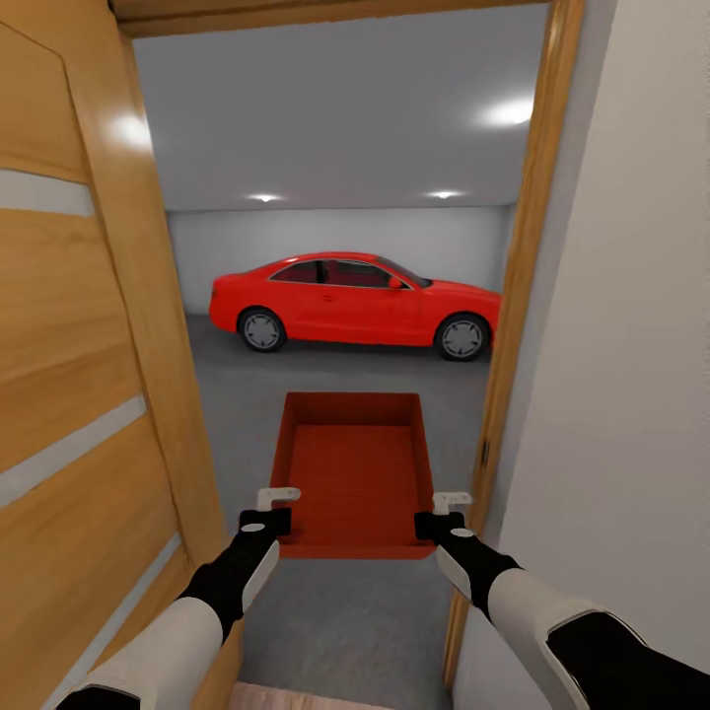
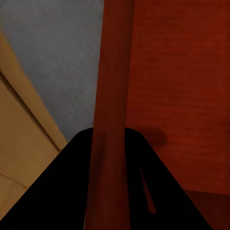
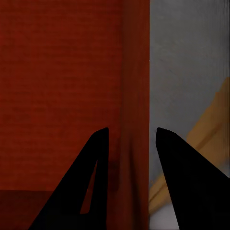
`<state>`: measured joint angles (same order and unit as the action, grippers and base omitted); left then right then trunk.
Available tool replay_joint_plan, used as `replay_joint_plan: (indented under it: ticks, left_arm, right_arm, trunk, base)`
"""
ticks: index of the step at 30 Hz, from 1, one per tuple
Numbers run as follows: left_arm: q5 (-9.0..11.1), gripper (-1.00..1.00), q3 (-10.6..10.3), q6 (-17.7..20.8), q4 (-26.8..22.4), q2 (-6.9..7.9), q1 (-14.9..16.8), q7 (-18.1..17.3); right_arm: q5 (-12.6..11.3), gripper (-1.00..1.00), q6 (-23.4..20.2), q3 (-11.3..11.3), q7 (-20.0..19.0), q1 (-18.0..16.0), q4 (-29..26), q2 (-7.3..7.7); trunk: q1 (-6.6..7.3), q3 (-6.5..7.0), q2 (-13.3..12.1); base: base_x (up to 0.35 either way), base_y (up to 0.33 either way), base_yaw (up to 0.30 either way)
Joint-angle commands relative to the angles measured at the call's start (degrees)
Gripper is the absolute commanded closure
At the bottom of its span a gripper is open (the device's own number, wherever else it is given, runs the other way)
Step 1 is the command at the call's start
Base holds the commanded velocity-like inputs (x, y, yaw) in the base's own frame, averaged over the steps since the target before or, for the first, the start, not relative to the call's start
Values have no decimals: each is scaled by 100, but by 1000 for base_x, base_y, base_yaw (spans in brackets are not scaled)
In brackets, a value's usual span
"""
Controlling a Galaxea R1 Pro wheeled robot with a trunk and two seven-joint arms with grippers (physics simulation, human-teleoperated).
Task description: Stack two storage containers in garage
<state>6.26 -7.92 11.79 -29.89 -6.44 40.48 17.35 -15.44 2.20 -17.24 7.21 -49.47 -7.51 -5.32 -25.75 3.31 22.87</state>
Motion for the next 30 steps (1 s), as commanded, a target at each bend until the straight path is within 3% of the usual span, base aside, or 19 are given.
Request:
replay_joint_plan:
  ticks: [1, 15, 30]
  left_arm:
    - [-89, 100, 458, -54, -30, 213, 4, 67]
    - [-89, 100, 458, -54, -34, 213, 4, 67]
    - [-89, 100, 458, -54, -34, 213, 4, 67]
  right_arm:
    - [-99, 100, 26, 72, 35, -1, 21, 39]
    - [-99, 100, 26, 72, 35, -1, 21, 39]
    - [-99, 100, 26, 72, 35, -1, 21, 41]
  trunk:
    - [-4, -2, 5]
    - [-4, -2, 5]
    - [-4, -2, 5]
  base:
    - [139, 147, -244]
    - [138, 146, -235]
    - [39, 51, -9]
